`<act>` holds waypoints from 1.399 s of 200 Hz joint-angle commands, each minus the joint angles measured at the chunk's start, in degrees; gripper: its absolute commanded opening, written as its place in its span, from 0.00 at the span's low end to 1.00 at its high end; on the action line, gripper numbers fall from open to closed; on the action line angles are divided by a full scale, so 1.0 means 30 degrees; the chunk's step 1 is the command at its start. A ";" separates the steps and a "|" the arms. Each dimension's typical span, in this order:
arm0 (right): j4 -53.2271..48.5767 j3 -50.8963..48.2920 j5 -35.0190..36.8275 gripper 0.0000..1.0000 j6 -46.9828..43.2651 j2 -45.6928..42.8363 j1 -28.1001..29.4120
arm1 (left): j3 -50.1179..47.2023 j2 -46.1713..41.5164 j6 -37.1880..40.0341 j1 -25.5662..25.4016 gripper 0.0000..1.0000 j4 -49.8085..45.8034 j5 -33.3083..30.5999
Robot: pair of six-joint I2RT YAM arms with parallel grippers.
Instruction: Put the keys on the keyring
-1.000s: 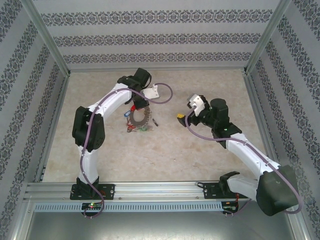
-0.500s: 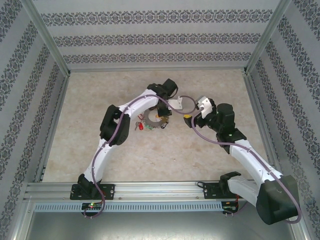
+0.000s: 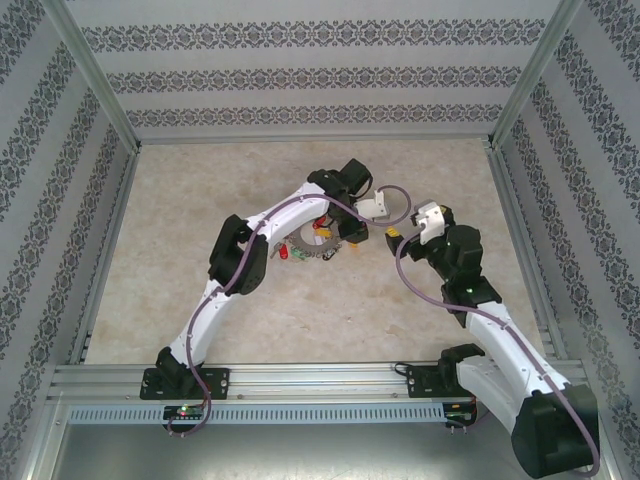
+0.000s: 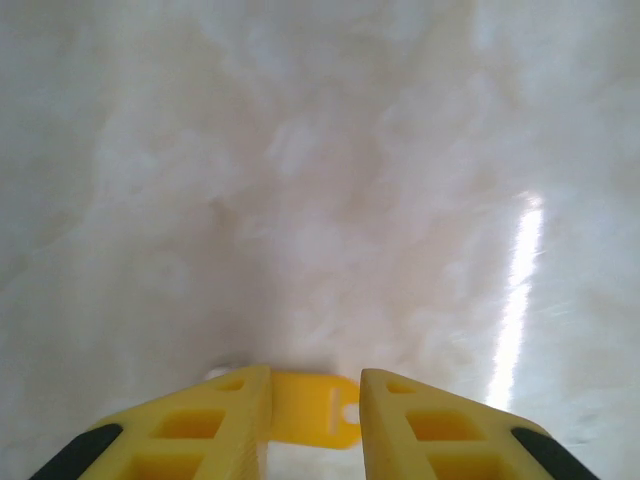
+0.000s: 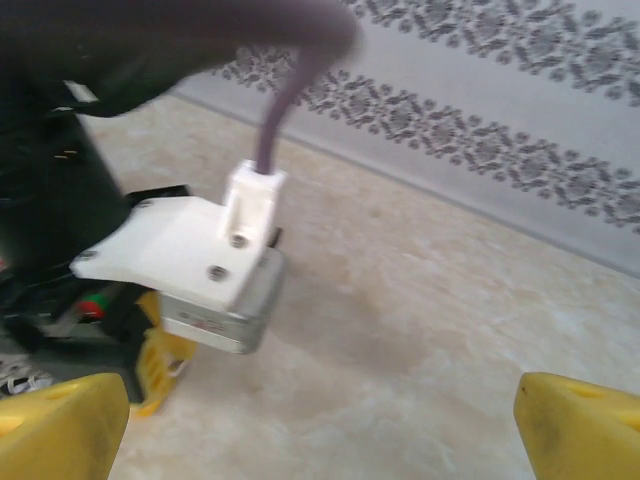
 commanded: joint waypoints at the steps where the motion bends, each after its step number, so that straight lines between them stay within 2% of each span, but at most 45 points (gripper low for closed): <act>1: 0.0550 -0.0454 0.0785 0.98 0.0700 -0.0826 -0.0377 | -0.1657 -0.2734 -0.1765 -0.0242 0.30 0.1371 0.3352; 43: 0.0588 -0.0812 0.1201 0.98 0.1418 -0.1561 -0.0615 | -0.5522 -0.8058 -0.1696 0.0882 0.35 0.3414 0.3437; 61: 0.1200 -0.0845 0.1341 0.98 0.1620 -0.1856 -0.0616 | -0.7389 -1.0638 -0.1600 0.2012 0.35 0.4048 0.3978; 74: 0.1684 -0.0791 0.1956 0.98 0.1961 -0.2305 -0.0623 | -0.9084 -1.2746 -0.2006 0.3041 0.39 0.4999 0.4126; 77: 0.1703 -0.0702 0.2177 0.98 0.2098 -0.2472 -0.0643 | -0.9515 -1.3376 -0.2107 0.3287 0.42 0.5221 0.4078; 78: 0.1694 -0.0653 0.2243 0.98 0.2135 -0.2528 -0.0659 | -0.9680 -1.3570 -0.2123 0.3361 0.47 0.5314 0.4044; 79: 0.1660 -0.0614 0.2320 0.98 0.2183 -0.2585 -0.0667 | -0.9821 -1.3754 -0.2160 0.3456 0.58 0.5420 0.4011; 80: 0.1628 -0.0566 0.2432 0.98 0.2236 -0.2643 -0.0671 | -0.9965 -1.3847 -0.2178 0.3533 0.78 0.5516 0.3981; 81: 0.1568 -0.0527 0.2517 0.98 0.2262 -0.2716 -0.0687 | -1.0124 -1.4083 -0.2202 0.3630 0.89 0.5608 0.3951; 83: 0.1472 -0.0402 0.2676 0.98 0.2319 -0.2880 -0.0714 | -1.0442 -1.4481 -0.2242 0.3791 0.98 0.5773 0.3877; 85: 0.1302 -0.0291 0.2833 0.98 0.2377 -0.3060 -0.0728 | -1.0748 -1.4873 -0.2311 0.3963 1.00 0.5938 0.3785; 124: -0.0876 0.1692 0.4030 0.98 0.1077 -0.5492 -0.1026 | -1.7331 -2.2567 -0.3930 0.8054 0.99 0.8852 0.0731; 149: -0.1194 0.2303 0.3594 0.98 0.1655 -0.4911 -0.1068 | -2.1777 -2.5977 -0.5786 1.1603 0.99 1.1172 -0.0382; 164: -0.0419 0.1846 0.4391 0.98 0.2857 -0.4151 -0.1085 | -2.4962 -2.7453 -0.7324 1.3044 0.99 1.3434 -0.2010; 183: 0.1131 0.0737 0.4964 0.98 0.3480 -0.3115 -0.1112 | -2.8032 -2.7923 -0.8299 1.4282 0.99 1.5608 -0.2374; 205: 0.3068 -0.1080 0.5279 0.98 0.3701 -0.1460 -0.1158 | -3.0138 -2.6288 -0.8818 1.4858 0.99 1.7633 -0.3276; 226: 0.5259 -0.2950 0.6294 0.98 0.4011 0.0451 -0.1314 | -3.2320 -2.4415 -0.9740 1.4981 0.99 2.0728 -0.4692; 246: 0.7843 -0.4160 0.6840 0.98 0.4855 0.2618 -0.1524 | -3.3380 -2.2752 -0.8747 1.4744 1.00 2.2868 -0.5473; 260: 1.0304 -0.4650 0.6922 0.98 0.4448 0.4821 -0.1532 | -3.4233 -2.1543 -0.8726 1.4403 1.00 2.5923 -0.6505; 265: 1.1413 -0.4740 0.7002 0.98 0.4271 0.5752 -0.1524 | -3.3907 -2.1409 -0.8542 1.4190 1.00 2.5448 -0.6580; 280: 1.3468 -0.4197 0.6568 0.98 0.3459 0.7975 -0.1539 | -3.4216 -2.0232 -0.8500 1.4103 1.00 2.8556 -0.6176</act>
